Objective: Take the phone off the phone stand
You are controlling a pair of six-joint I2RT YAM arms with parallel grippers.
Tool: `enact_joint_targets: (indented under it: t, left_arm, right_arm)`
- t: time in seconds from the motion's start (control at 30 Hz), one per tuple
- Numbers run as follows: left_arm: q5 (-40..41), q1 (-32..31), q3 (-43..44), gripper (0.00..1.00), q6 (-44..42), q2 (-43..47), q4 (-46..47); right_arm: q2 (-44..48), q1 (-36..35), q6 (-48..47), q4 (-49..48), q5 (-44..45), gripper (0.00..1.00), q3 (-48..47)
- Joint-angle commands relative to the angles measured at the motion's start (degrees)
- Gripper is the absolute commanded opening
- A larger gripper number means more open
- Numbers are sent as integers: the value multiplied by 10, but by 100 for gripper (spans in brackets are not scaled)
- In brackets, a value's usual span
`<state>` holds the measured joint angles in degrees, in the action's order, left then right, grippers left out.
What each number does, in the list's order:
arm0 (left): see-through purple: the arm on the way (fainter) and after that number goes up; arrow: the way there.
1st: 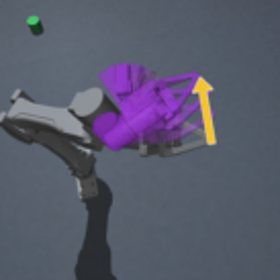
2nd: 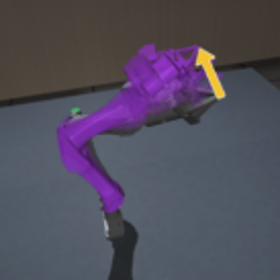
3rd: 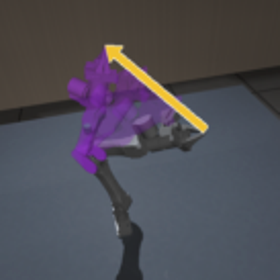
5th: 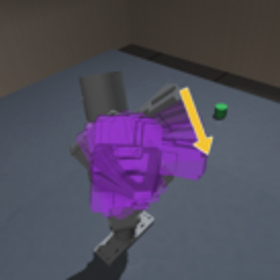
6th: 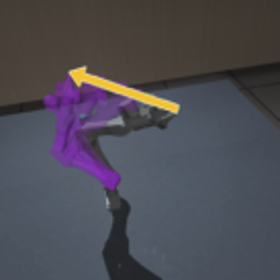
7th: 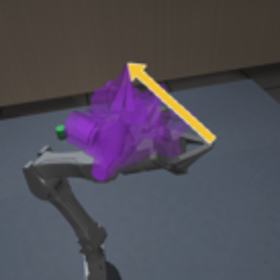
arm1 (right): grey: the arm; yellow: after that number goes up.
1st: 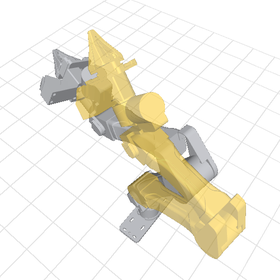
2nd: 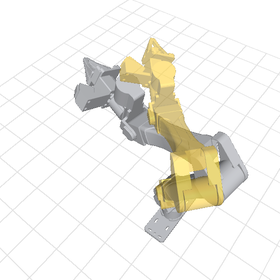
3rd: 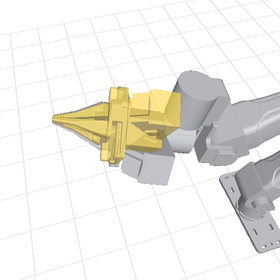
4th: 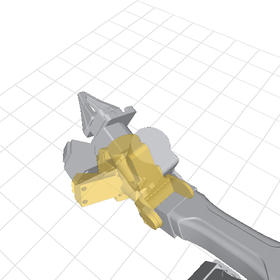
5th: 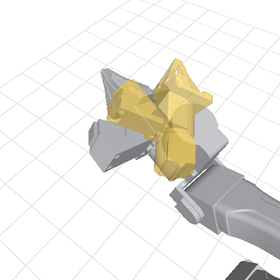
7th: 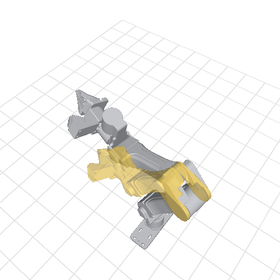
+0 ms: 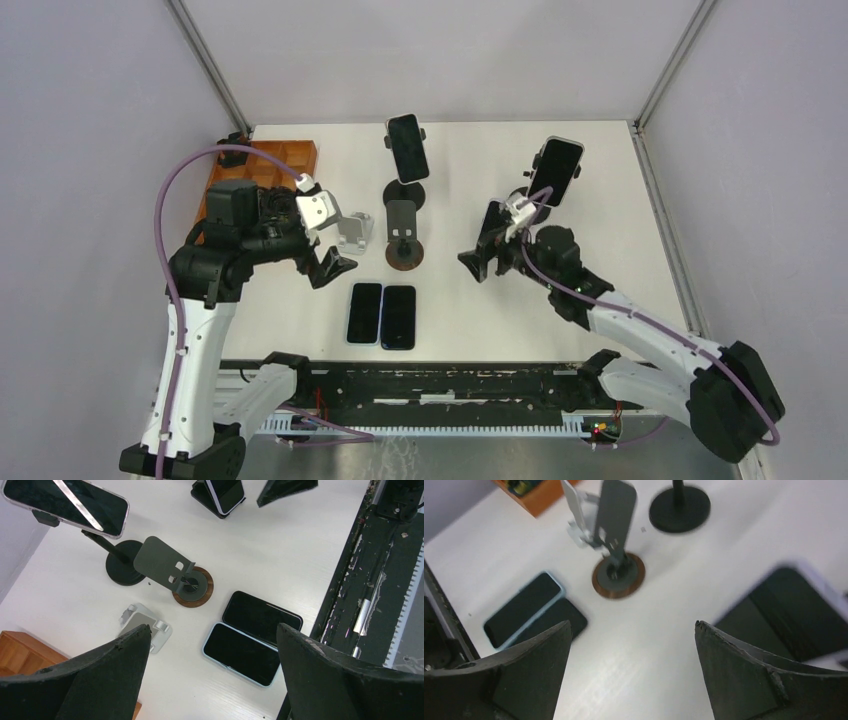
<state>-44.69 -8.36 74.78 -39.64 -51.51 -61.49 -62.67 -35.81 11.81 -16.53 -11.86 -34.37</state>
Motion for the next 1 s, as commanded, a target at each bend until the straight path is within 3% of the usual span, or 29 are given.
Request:
enact_joint_targets:
  t: [0.0,0.23,0.53,0.73,0.97]
  left_arm:
    - [0,1,26,100,16,-9,20]
    - [-14,1,29,100,18,-8,19]
    - [-19,1,20,100,-18,11,-10]
    - [-29,1,9,100,-29,14,-11]
    - [-27,1,18,100,-41,5,-27]
  right_arm:
    - [79,8,40,15,94,98,102]
    - [72,73,62,-43,120,98,162]
    - [-59,160,85,-203,5,98,163]
    - [-133,163,123,-349,15,90,178]
    - [-250,164,208,-561,10,73,193]
